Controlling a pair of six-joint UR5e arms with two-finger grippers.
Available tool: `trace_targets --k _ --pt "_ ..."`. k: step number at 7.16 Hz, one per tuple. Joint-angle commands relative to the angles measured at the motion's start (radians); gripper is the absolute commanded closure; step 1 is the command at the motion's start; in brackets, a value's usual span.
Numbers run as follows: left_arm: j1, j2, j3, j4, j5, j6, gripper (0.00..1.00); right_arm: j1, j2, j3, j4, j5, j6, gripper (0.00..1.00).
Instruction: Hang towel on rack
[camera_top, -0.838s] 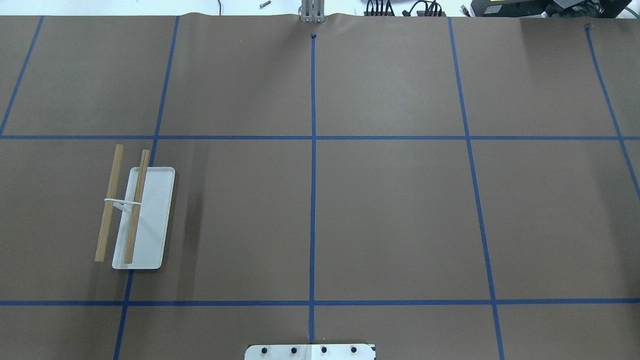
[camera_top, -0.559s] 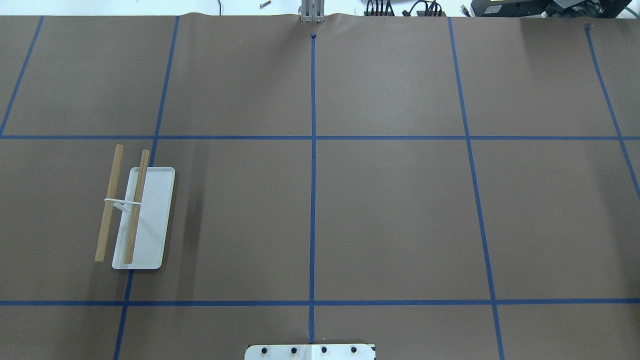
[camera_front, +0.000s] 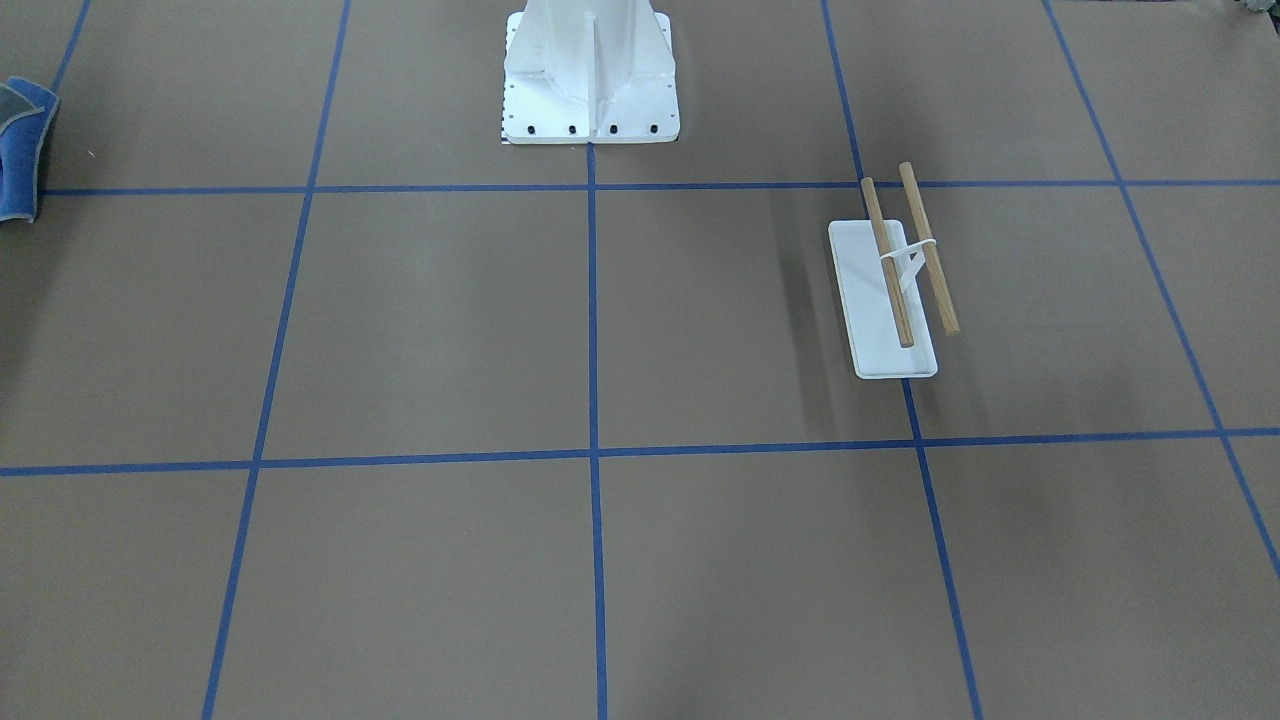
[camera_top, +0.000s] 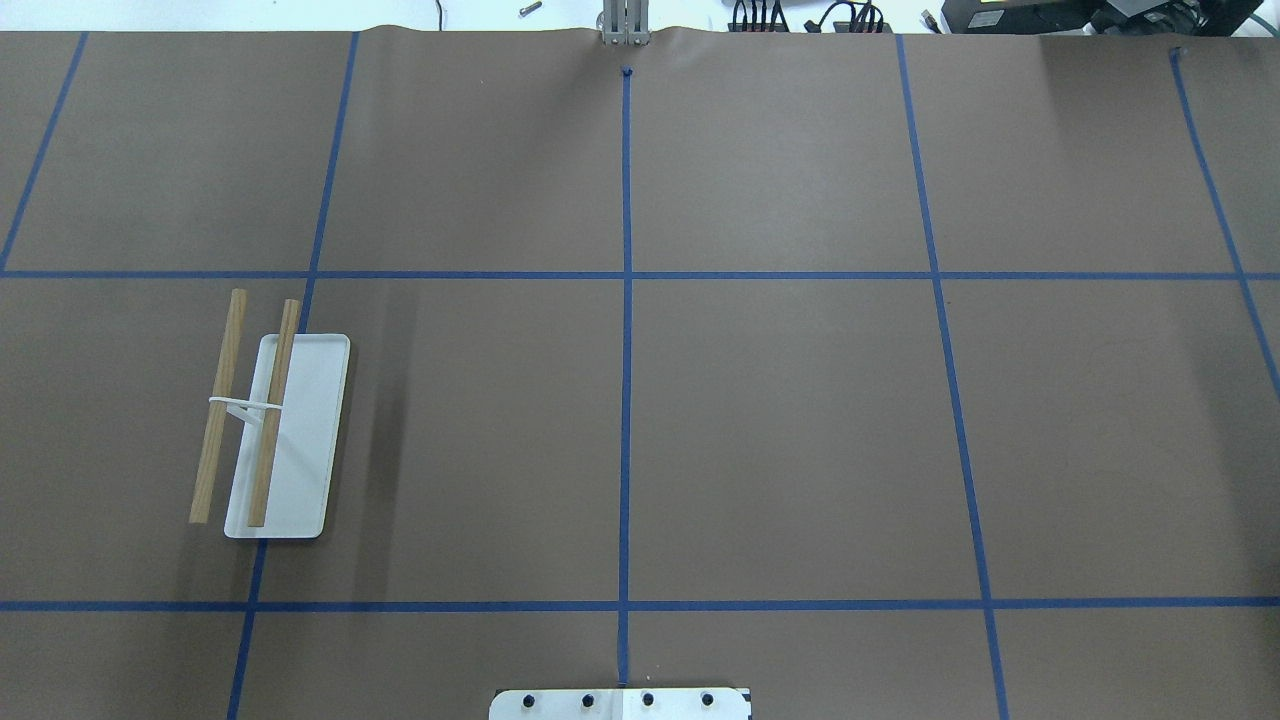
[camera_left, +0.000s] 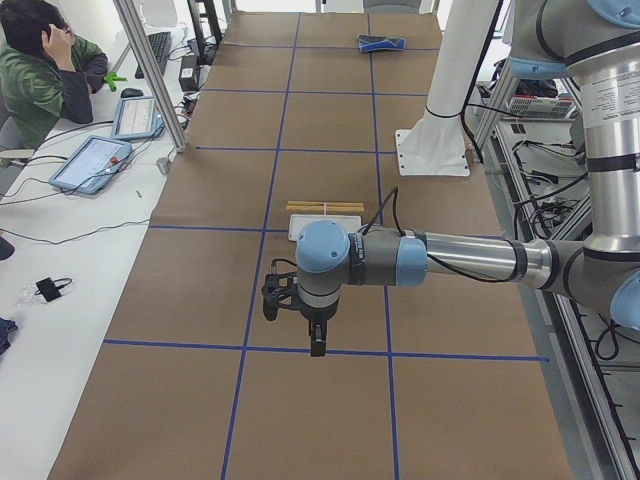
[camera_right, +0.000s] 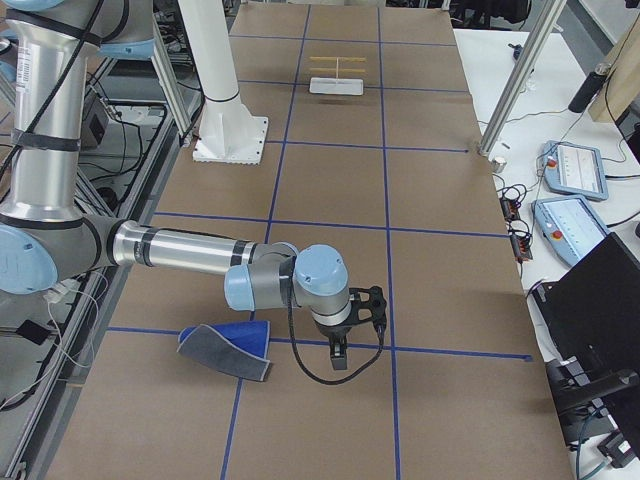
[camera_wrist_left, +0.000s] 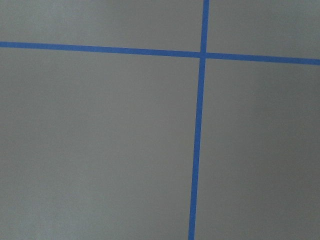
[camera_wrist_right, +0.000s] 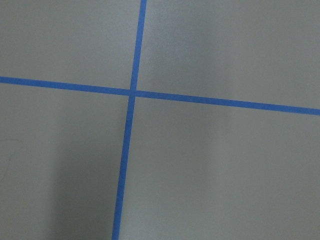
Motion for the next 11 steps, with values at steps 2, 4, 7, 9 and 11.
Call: trace_targets --k 2,4,7,9,11 --pt "0.001 -0.104 0.007 -0.005 -0.01 -0.007 0.02 0.001 -0.017 0.011 0.145 -0.005 0.016 0.0" --pt "0.001 -0.13 0.019 -0.193 -0.011 -0.01 0.02 0.001 -0.035 0.011 0.186 0.004 -0.001 0.0" --pt "-0.001 -0.104 0.011 -0.337 -0.01 0.004 0.02 -0.004 -0.11 -0.003 0.347 0.042 -0.018 0.0" --pt "0.008 -0.09 0.028 -0.398 -0.011 -0.009 0.02 -0.047 -0.204 -0.004 0.358 0.062 0.066 0.0" --pt "0.01 -0.096 0.025 -0.402 -0.013 -0.01 0.02 -0.068 -0.274 -0.004 0.361 0.064 0.064 0.0"
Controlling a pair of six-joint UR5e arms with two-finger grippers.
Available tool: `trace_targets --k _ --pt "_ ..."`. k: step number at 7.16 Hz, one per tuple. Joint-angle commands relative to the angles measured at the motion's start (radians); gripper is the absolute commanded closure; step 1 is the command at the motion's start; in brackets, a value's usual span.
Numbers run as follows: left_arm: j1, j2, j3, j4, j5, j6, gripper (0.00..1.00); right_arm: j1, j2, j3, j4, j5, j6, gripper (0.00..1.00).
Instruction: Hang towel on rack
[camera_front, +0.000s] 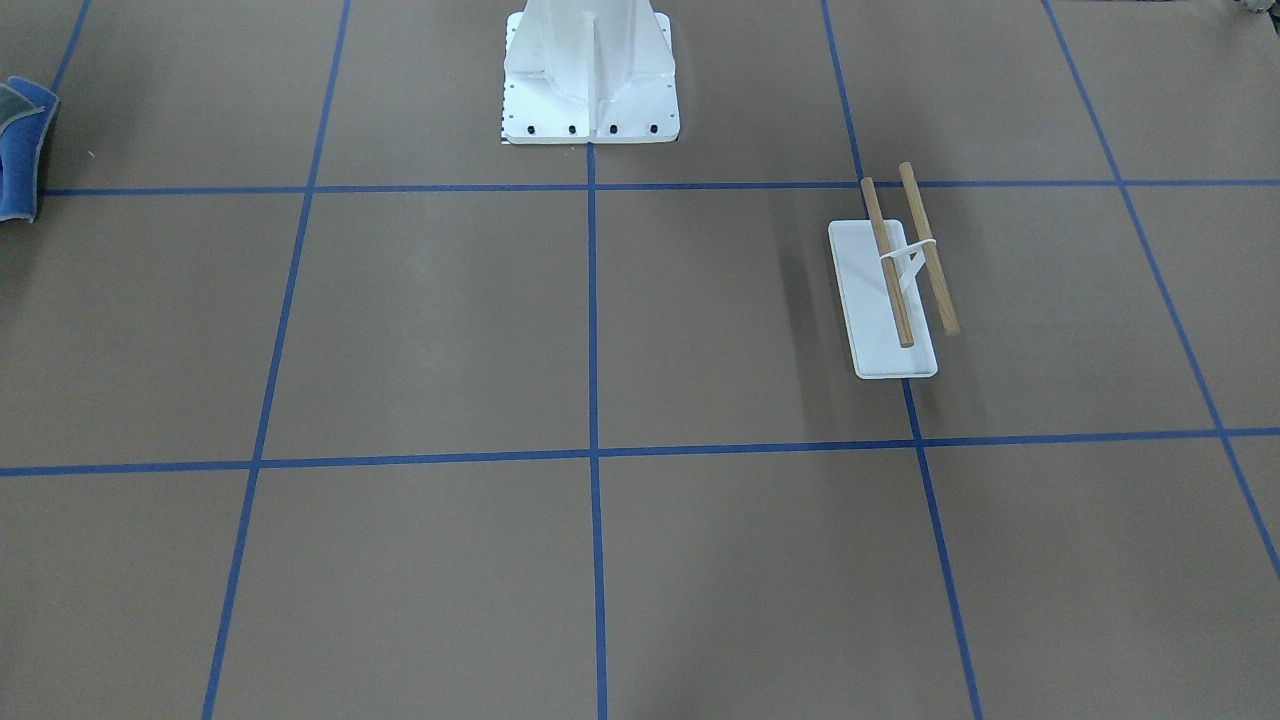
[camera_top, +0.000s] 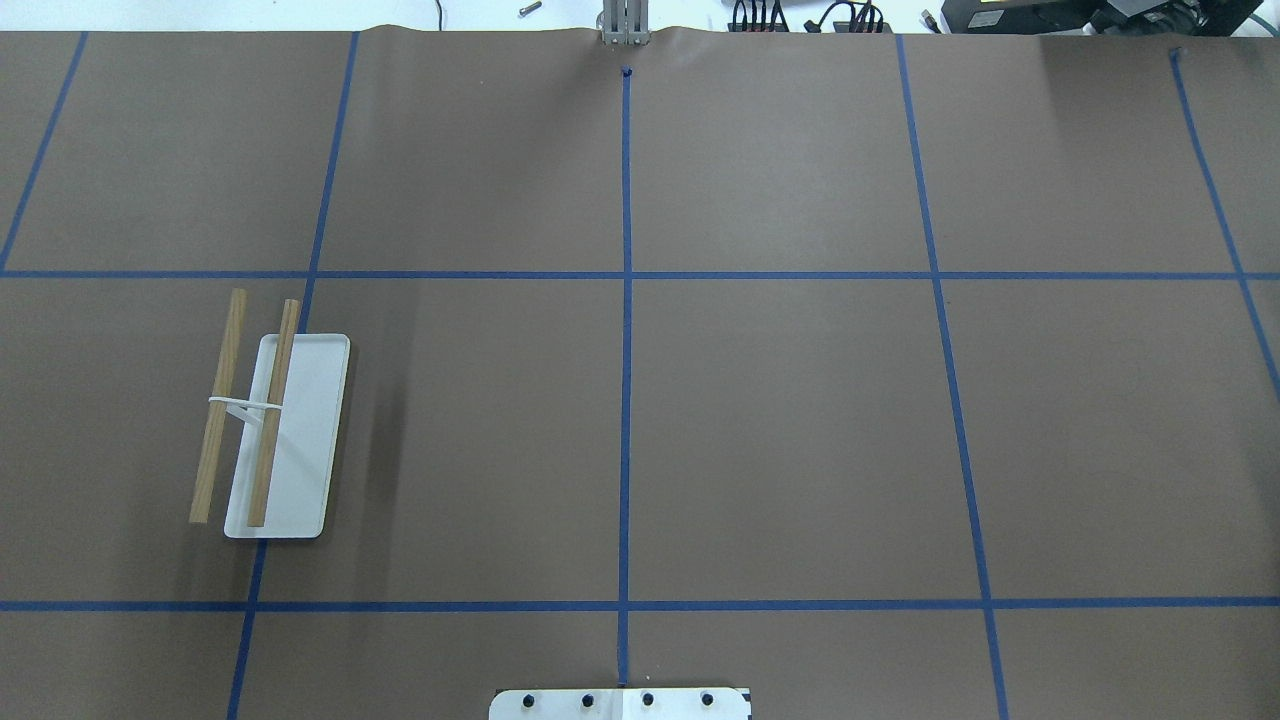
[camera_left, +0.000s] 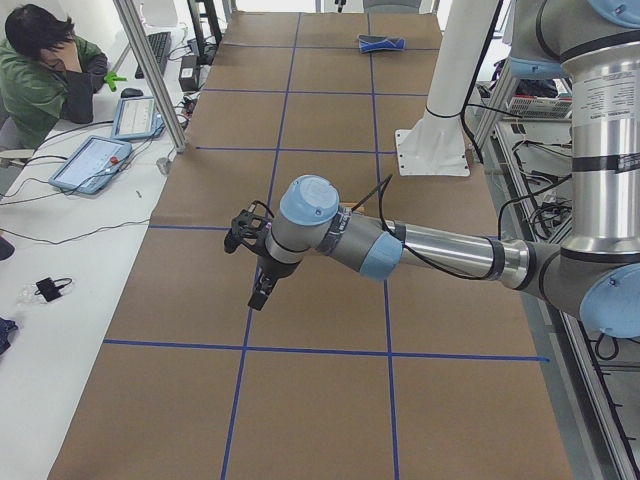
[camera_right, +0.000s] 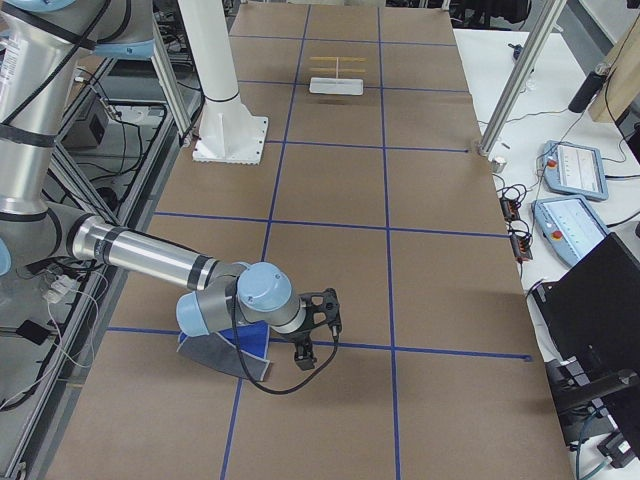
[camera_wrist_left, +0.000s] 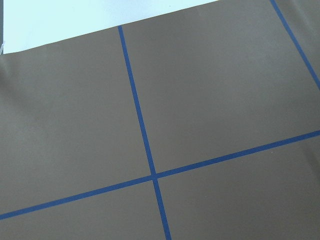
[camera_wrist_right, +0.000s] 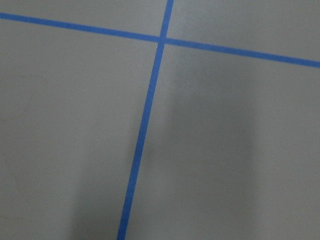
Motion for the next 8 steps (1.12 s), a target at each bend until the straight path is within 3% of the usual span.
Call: trace_targets --k 1,5,8 --pt "0.005 -0.008 -0.001 -0.005 0.0 -0.001 0.02 -0.039 -0.052 -0.014 0.002 0.007 0.006 0.0" --pt "0.007 -0.014 -0.002 -0.063 0.0 -0.001 0.02 -0.156 -0.046 -0.118 0.002 -0.075 0.007 0.0" --pt "0.007 -0.01 -0.005 -0.094 0.0 -0.001 0.02 -0.306 -0.036 -0.12 0.003 -0.118 0.005 0.0"
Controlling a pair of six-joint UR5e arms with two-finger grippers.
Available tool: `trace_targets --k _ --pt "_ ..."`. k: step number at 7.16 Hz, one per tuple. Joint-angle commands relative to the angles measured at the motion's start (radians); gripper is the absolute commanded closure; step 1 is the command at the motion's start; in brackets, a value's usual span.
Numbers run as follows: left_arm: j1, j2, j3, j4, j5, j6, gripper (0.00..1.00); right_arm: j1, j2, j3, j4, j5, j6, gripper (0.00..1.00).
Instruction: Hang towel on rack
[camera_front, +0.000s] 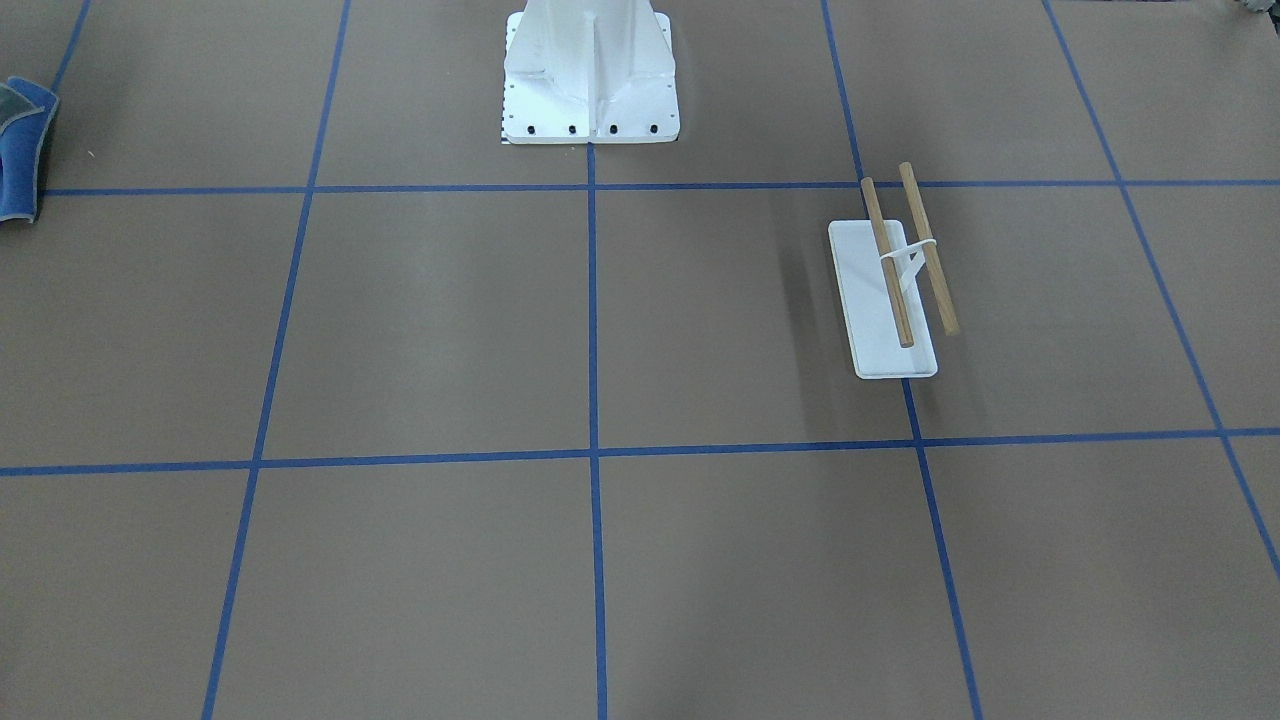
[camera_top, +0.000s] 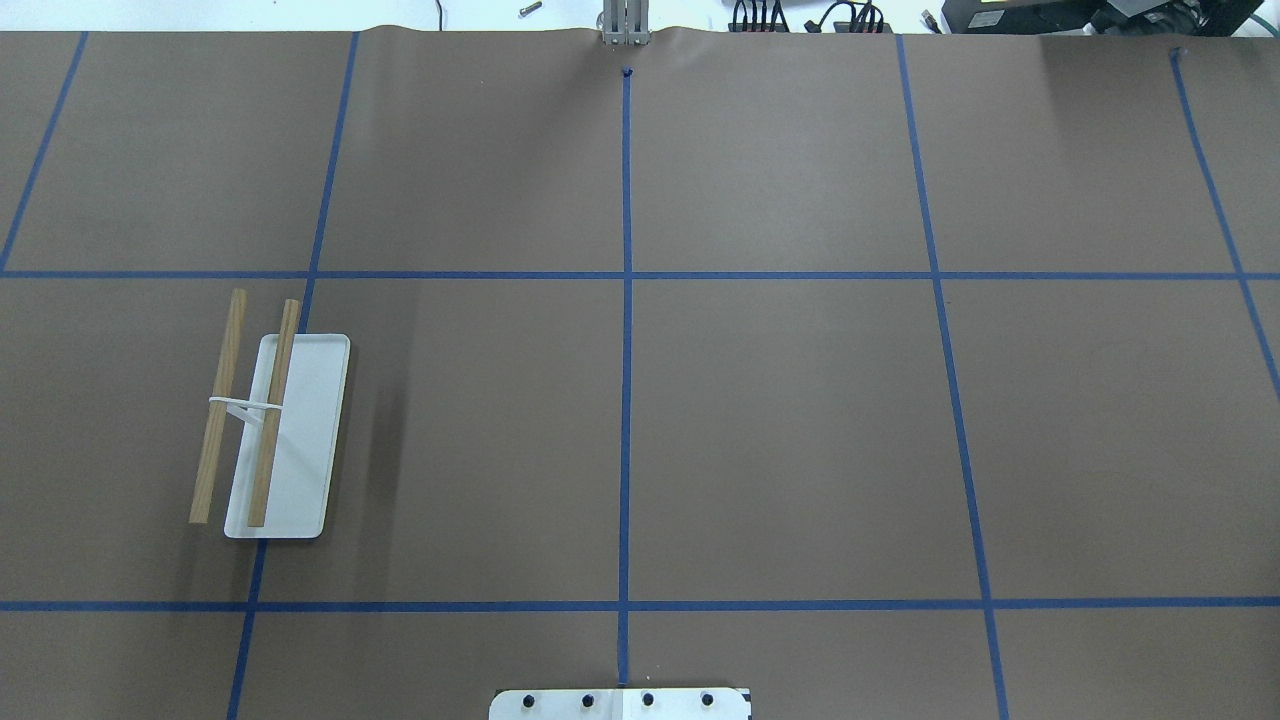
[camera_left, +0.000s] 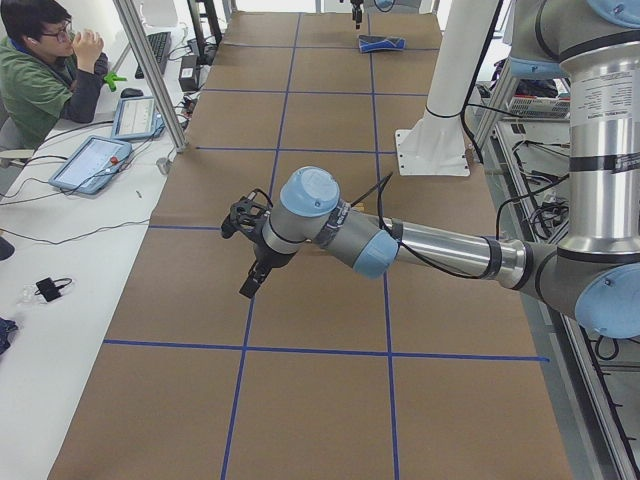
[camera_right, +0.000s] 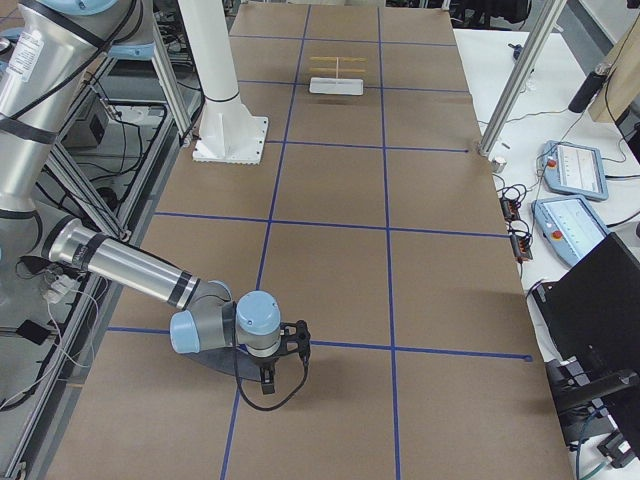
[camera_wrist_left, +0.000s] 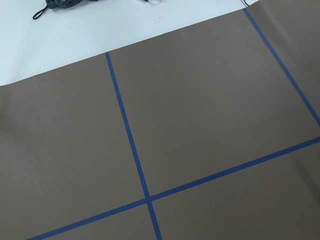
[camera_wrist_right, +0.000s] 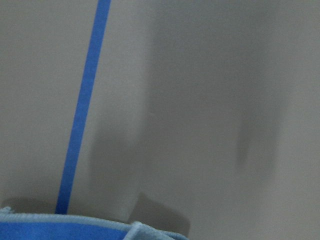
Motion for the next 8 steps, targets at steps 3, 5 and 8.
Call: trace_targets --k 3,5,8 --pt "0.0 -0.002 -0.002 -0.024 0.002 0.0 0.02 -0.103 0.017 -0.027 0.001 -0.022 0.005 0.02" --pt "0.0 -0.001 -0.003 -0.042 0.002 0.0 0.02 -0.103 0.017 -0.165 0.151 -0.048 0.01 0.25" --pt "0.0 -0.001 -0.002 -0.044 0.002 0.0 0.02 -0.196 0.026 -0.088 0.202 -0.023 0.199 0.7"
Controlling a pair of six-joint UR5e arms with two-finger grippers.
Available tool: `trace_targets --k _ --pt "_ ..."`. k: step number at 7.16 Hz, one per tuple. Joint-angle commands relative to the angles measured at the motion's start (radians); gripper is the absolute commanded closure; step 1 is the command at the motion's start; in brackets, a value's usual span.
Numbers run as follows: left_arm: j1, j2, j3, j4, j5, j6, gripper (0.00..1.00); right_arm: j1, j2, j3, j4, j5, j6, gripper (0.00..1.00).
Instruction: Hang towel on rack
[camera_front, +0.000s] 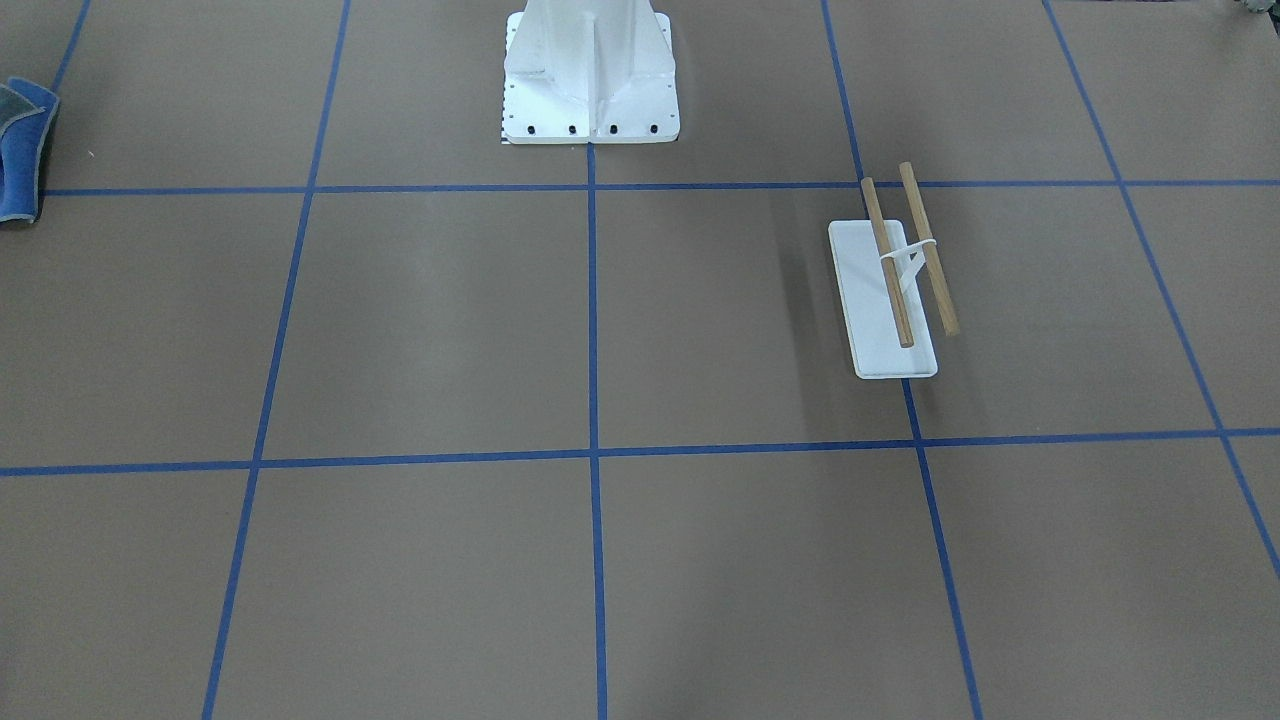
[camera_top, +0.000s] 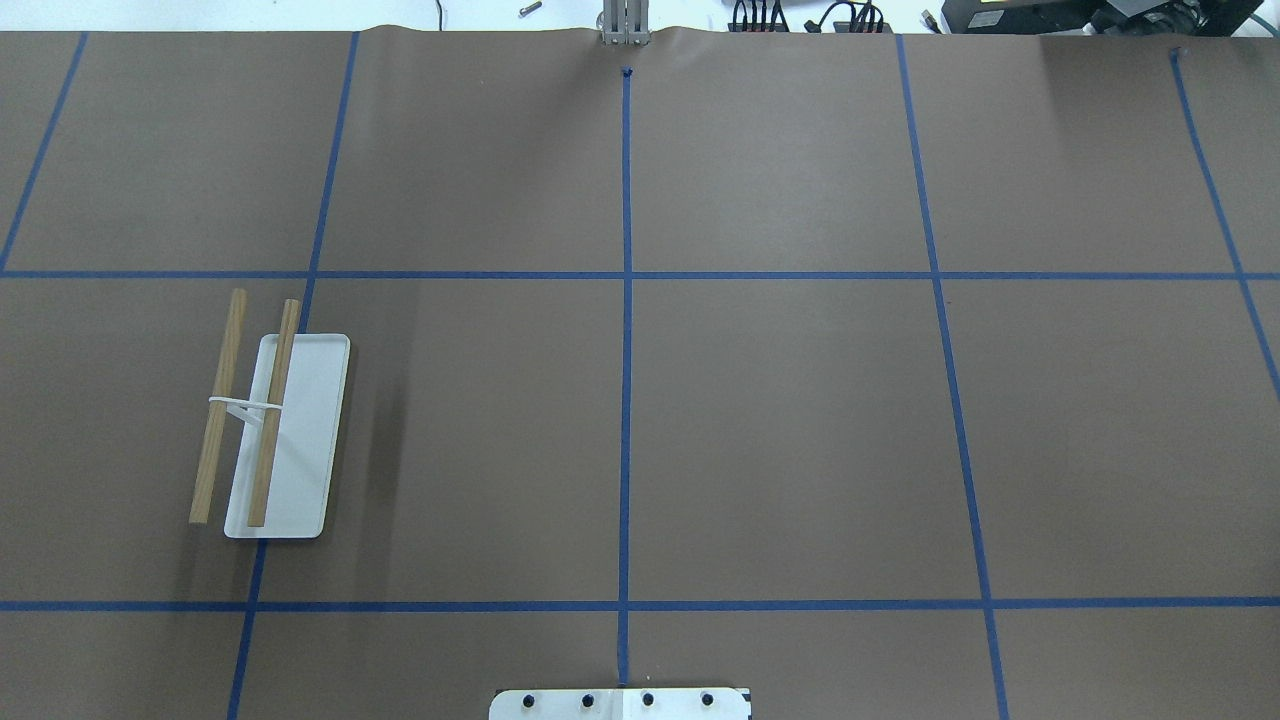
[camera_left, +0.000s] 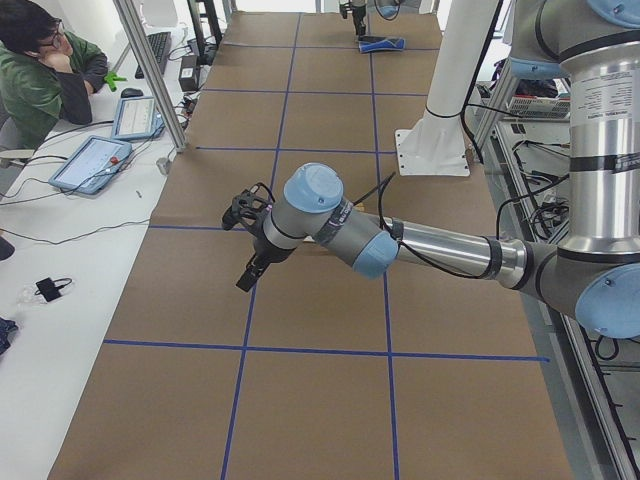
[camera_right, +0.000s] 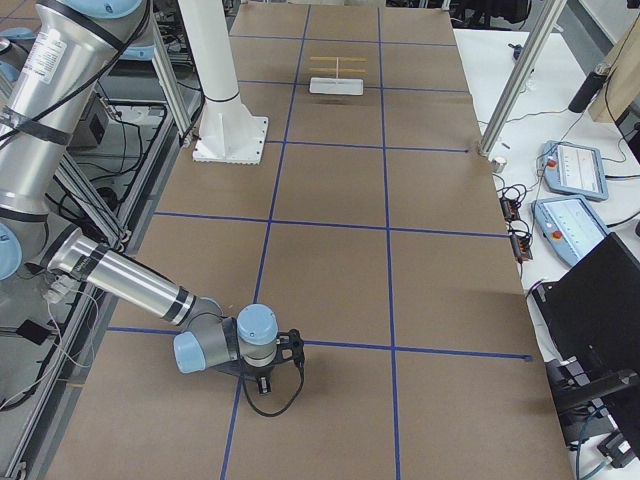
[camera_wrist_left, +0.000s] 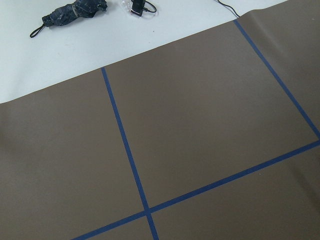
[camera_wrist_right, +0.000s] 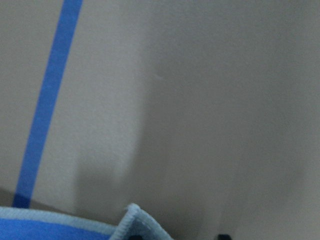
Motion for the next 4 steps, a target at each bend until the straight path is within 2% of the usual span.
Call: trace_targets --k 1,2,3,4 --pt "0.0 0.0 0.004 -0.002 0.0 0.0 0.02 -0.058 0.005 0.062 -0.01 0.003 0.101 0.69" --pt "0.0 0.0 0.006 -0.002 0.0 0.0 0.02 -0.055 -0.005 0.06 -0.008 -0.001 0.089 0.67" --pt "0.0 0.0 0.007 -0.002 0.0 0.0 0.02 -0.054 -0.012 0.06 -0.008 -0.009 0.089 0.77" --pt "0.0 0.002 0.007 -0.002 0.0 0.0 0.02 -0.052 -0.012 0.065 -0.005 -0.011 0.087 1.0"
